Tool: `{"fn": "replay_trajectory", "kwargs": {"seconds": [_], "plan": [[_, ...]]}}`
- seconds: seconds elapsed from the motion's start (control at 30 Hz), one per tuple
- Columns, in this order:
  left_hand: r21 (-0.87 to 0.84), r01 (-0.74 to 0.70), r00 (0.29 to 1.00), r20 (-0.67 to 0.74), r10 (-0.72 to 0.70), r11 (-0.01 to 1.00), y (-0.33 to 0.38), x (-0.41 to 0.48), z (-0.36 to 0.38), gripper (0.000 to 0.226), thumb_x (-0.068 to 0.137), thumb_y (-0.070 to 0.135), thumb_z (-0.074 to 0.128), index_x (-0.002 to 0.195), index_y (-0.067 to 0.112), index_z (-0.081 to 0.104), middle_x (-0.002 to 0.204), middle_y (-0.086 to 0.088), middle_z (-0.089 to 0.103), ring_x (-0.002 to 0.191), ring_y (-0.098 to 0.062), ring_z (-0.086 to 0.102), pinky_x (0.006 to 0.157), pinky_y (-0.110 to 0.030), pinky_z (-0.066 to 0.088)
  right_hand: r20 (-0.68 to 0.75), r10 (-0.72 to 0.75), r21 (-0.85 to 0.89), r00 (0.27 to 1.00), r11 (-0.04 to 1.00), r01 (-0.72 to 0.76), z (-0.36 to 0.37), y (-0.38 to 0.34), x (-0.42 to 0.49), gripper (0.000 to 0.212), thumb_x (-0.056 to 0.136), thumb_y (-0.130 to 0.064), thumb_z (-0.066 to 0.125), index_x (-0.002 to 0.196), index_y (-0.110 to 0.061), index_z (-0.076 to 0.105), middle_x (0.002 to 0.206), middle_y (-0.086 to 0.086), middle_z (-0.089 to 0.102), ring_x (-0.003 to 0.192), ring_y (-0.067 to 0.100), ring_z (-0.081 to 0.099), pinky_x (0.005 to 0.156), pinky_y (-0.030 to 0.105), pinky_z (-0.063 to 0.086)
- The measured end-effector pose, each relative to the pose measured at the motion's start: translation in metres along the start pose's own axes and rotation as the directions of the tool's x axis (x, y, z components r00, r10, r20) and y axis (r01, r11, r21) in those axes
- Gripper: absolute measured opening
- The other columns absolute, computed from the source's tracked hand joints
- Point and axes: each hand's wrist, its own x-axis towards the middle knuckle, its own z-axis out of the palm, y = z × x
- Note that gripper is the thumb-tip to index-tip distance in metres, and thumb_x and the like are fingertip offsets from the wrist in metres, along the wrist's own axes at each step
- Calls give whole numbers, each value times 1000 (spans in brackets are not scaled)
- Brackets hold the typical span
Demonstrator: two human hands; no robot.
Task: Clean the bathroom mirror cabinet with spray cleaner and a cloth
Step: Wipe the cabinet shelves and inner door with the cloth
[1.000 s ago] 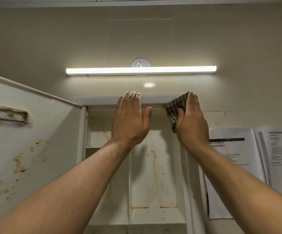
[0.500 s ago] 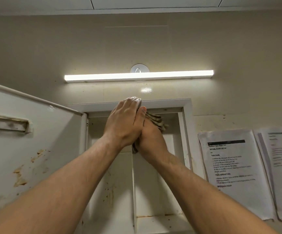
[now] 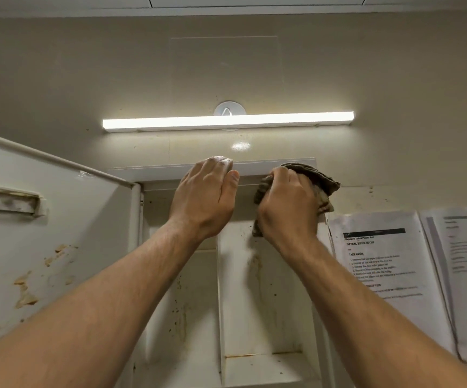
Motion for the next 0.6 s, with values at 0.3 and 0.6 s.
{"fn": "replay_trajectory", "kwargs": {"seconds": [0.3, 0.6], "plan": [[-11, 3, 1000, -9, -3, 1000, 4, -1, 0, 65, 104, 51, 19, 150, 15, 47, 154, -3, 50, 142, -19, 43, 116, -39, 33, 313, -426, 15, 849, 896, 444, -11, 36, -8, 7, 98, -19, 54, 101, -21, 60, 99, -3, 65, 91, 22, 61, 75, 34, 43], [-36, 57, 991, -122, -61, 998, 19, -3, 20, 53, 106, 44, 27, 138, 8, 50, 139, -10, 55, 131, -26, 47, 115, -48, 38, -93, -42, 286, 995, 956, 67, -54, 73, 11, 23, 108, -21, 44, 129, -12, 49, 144, 7, 49, 120, -1, 52, 107, 27, 47]]}}
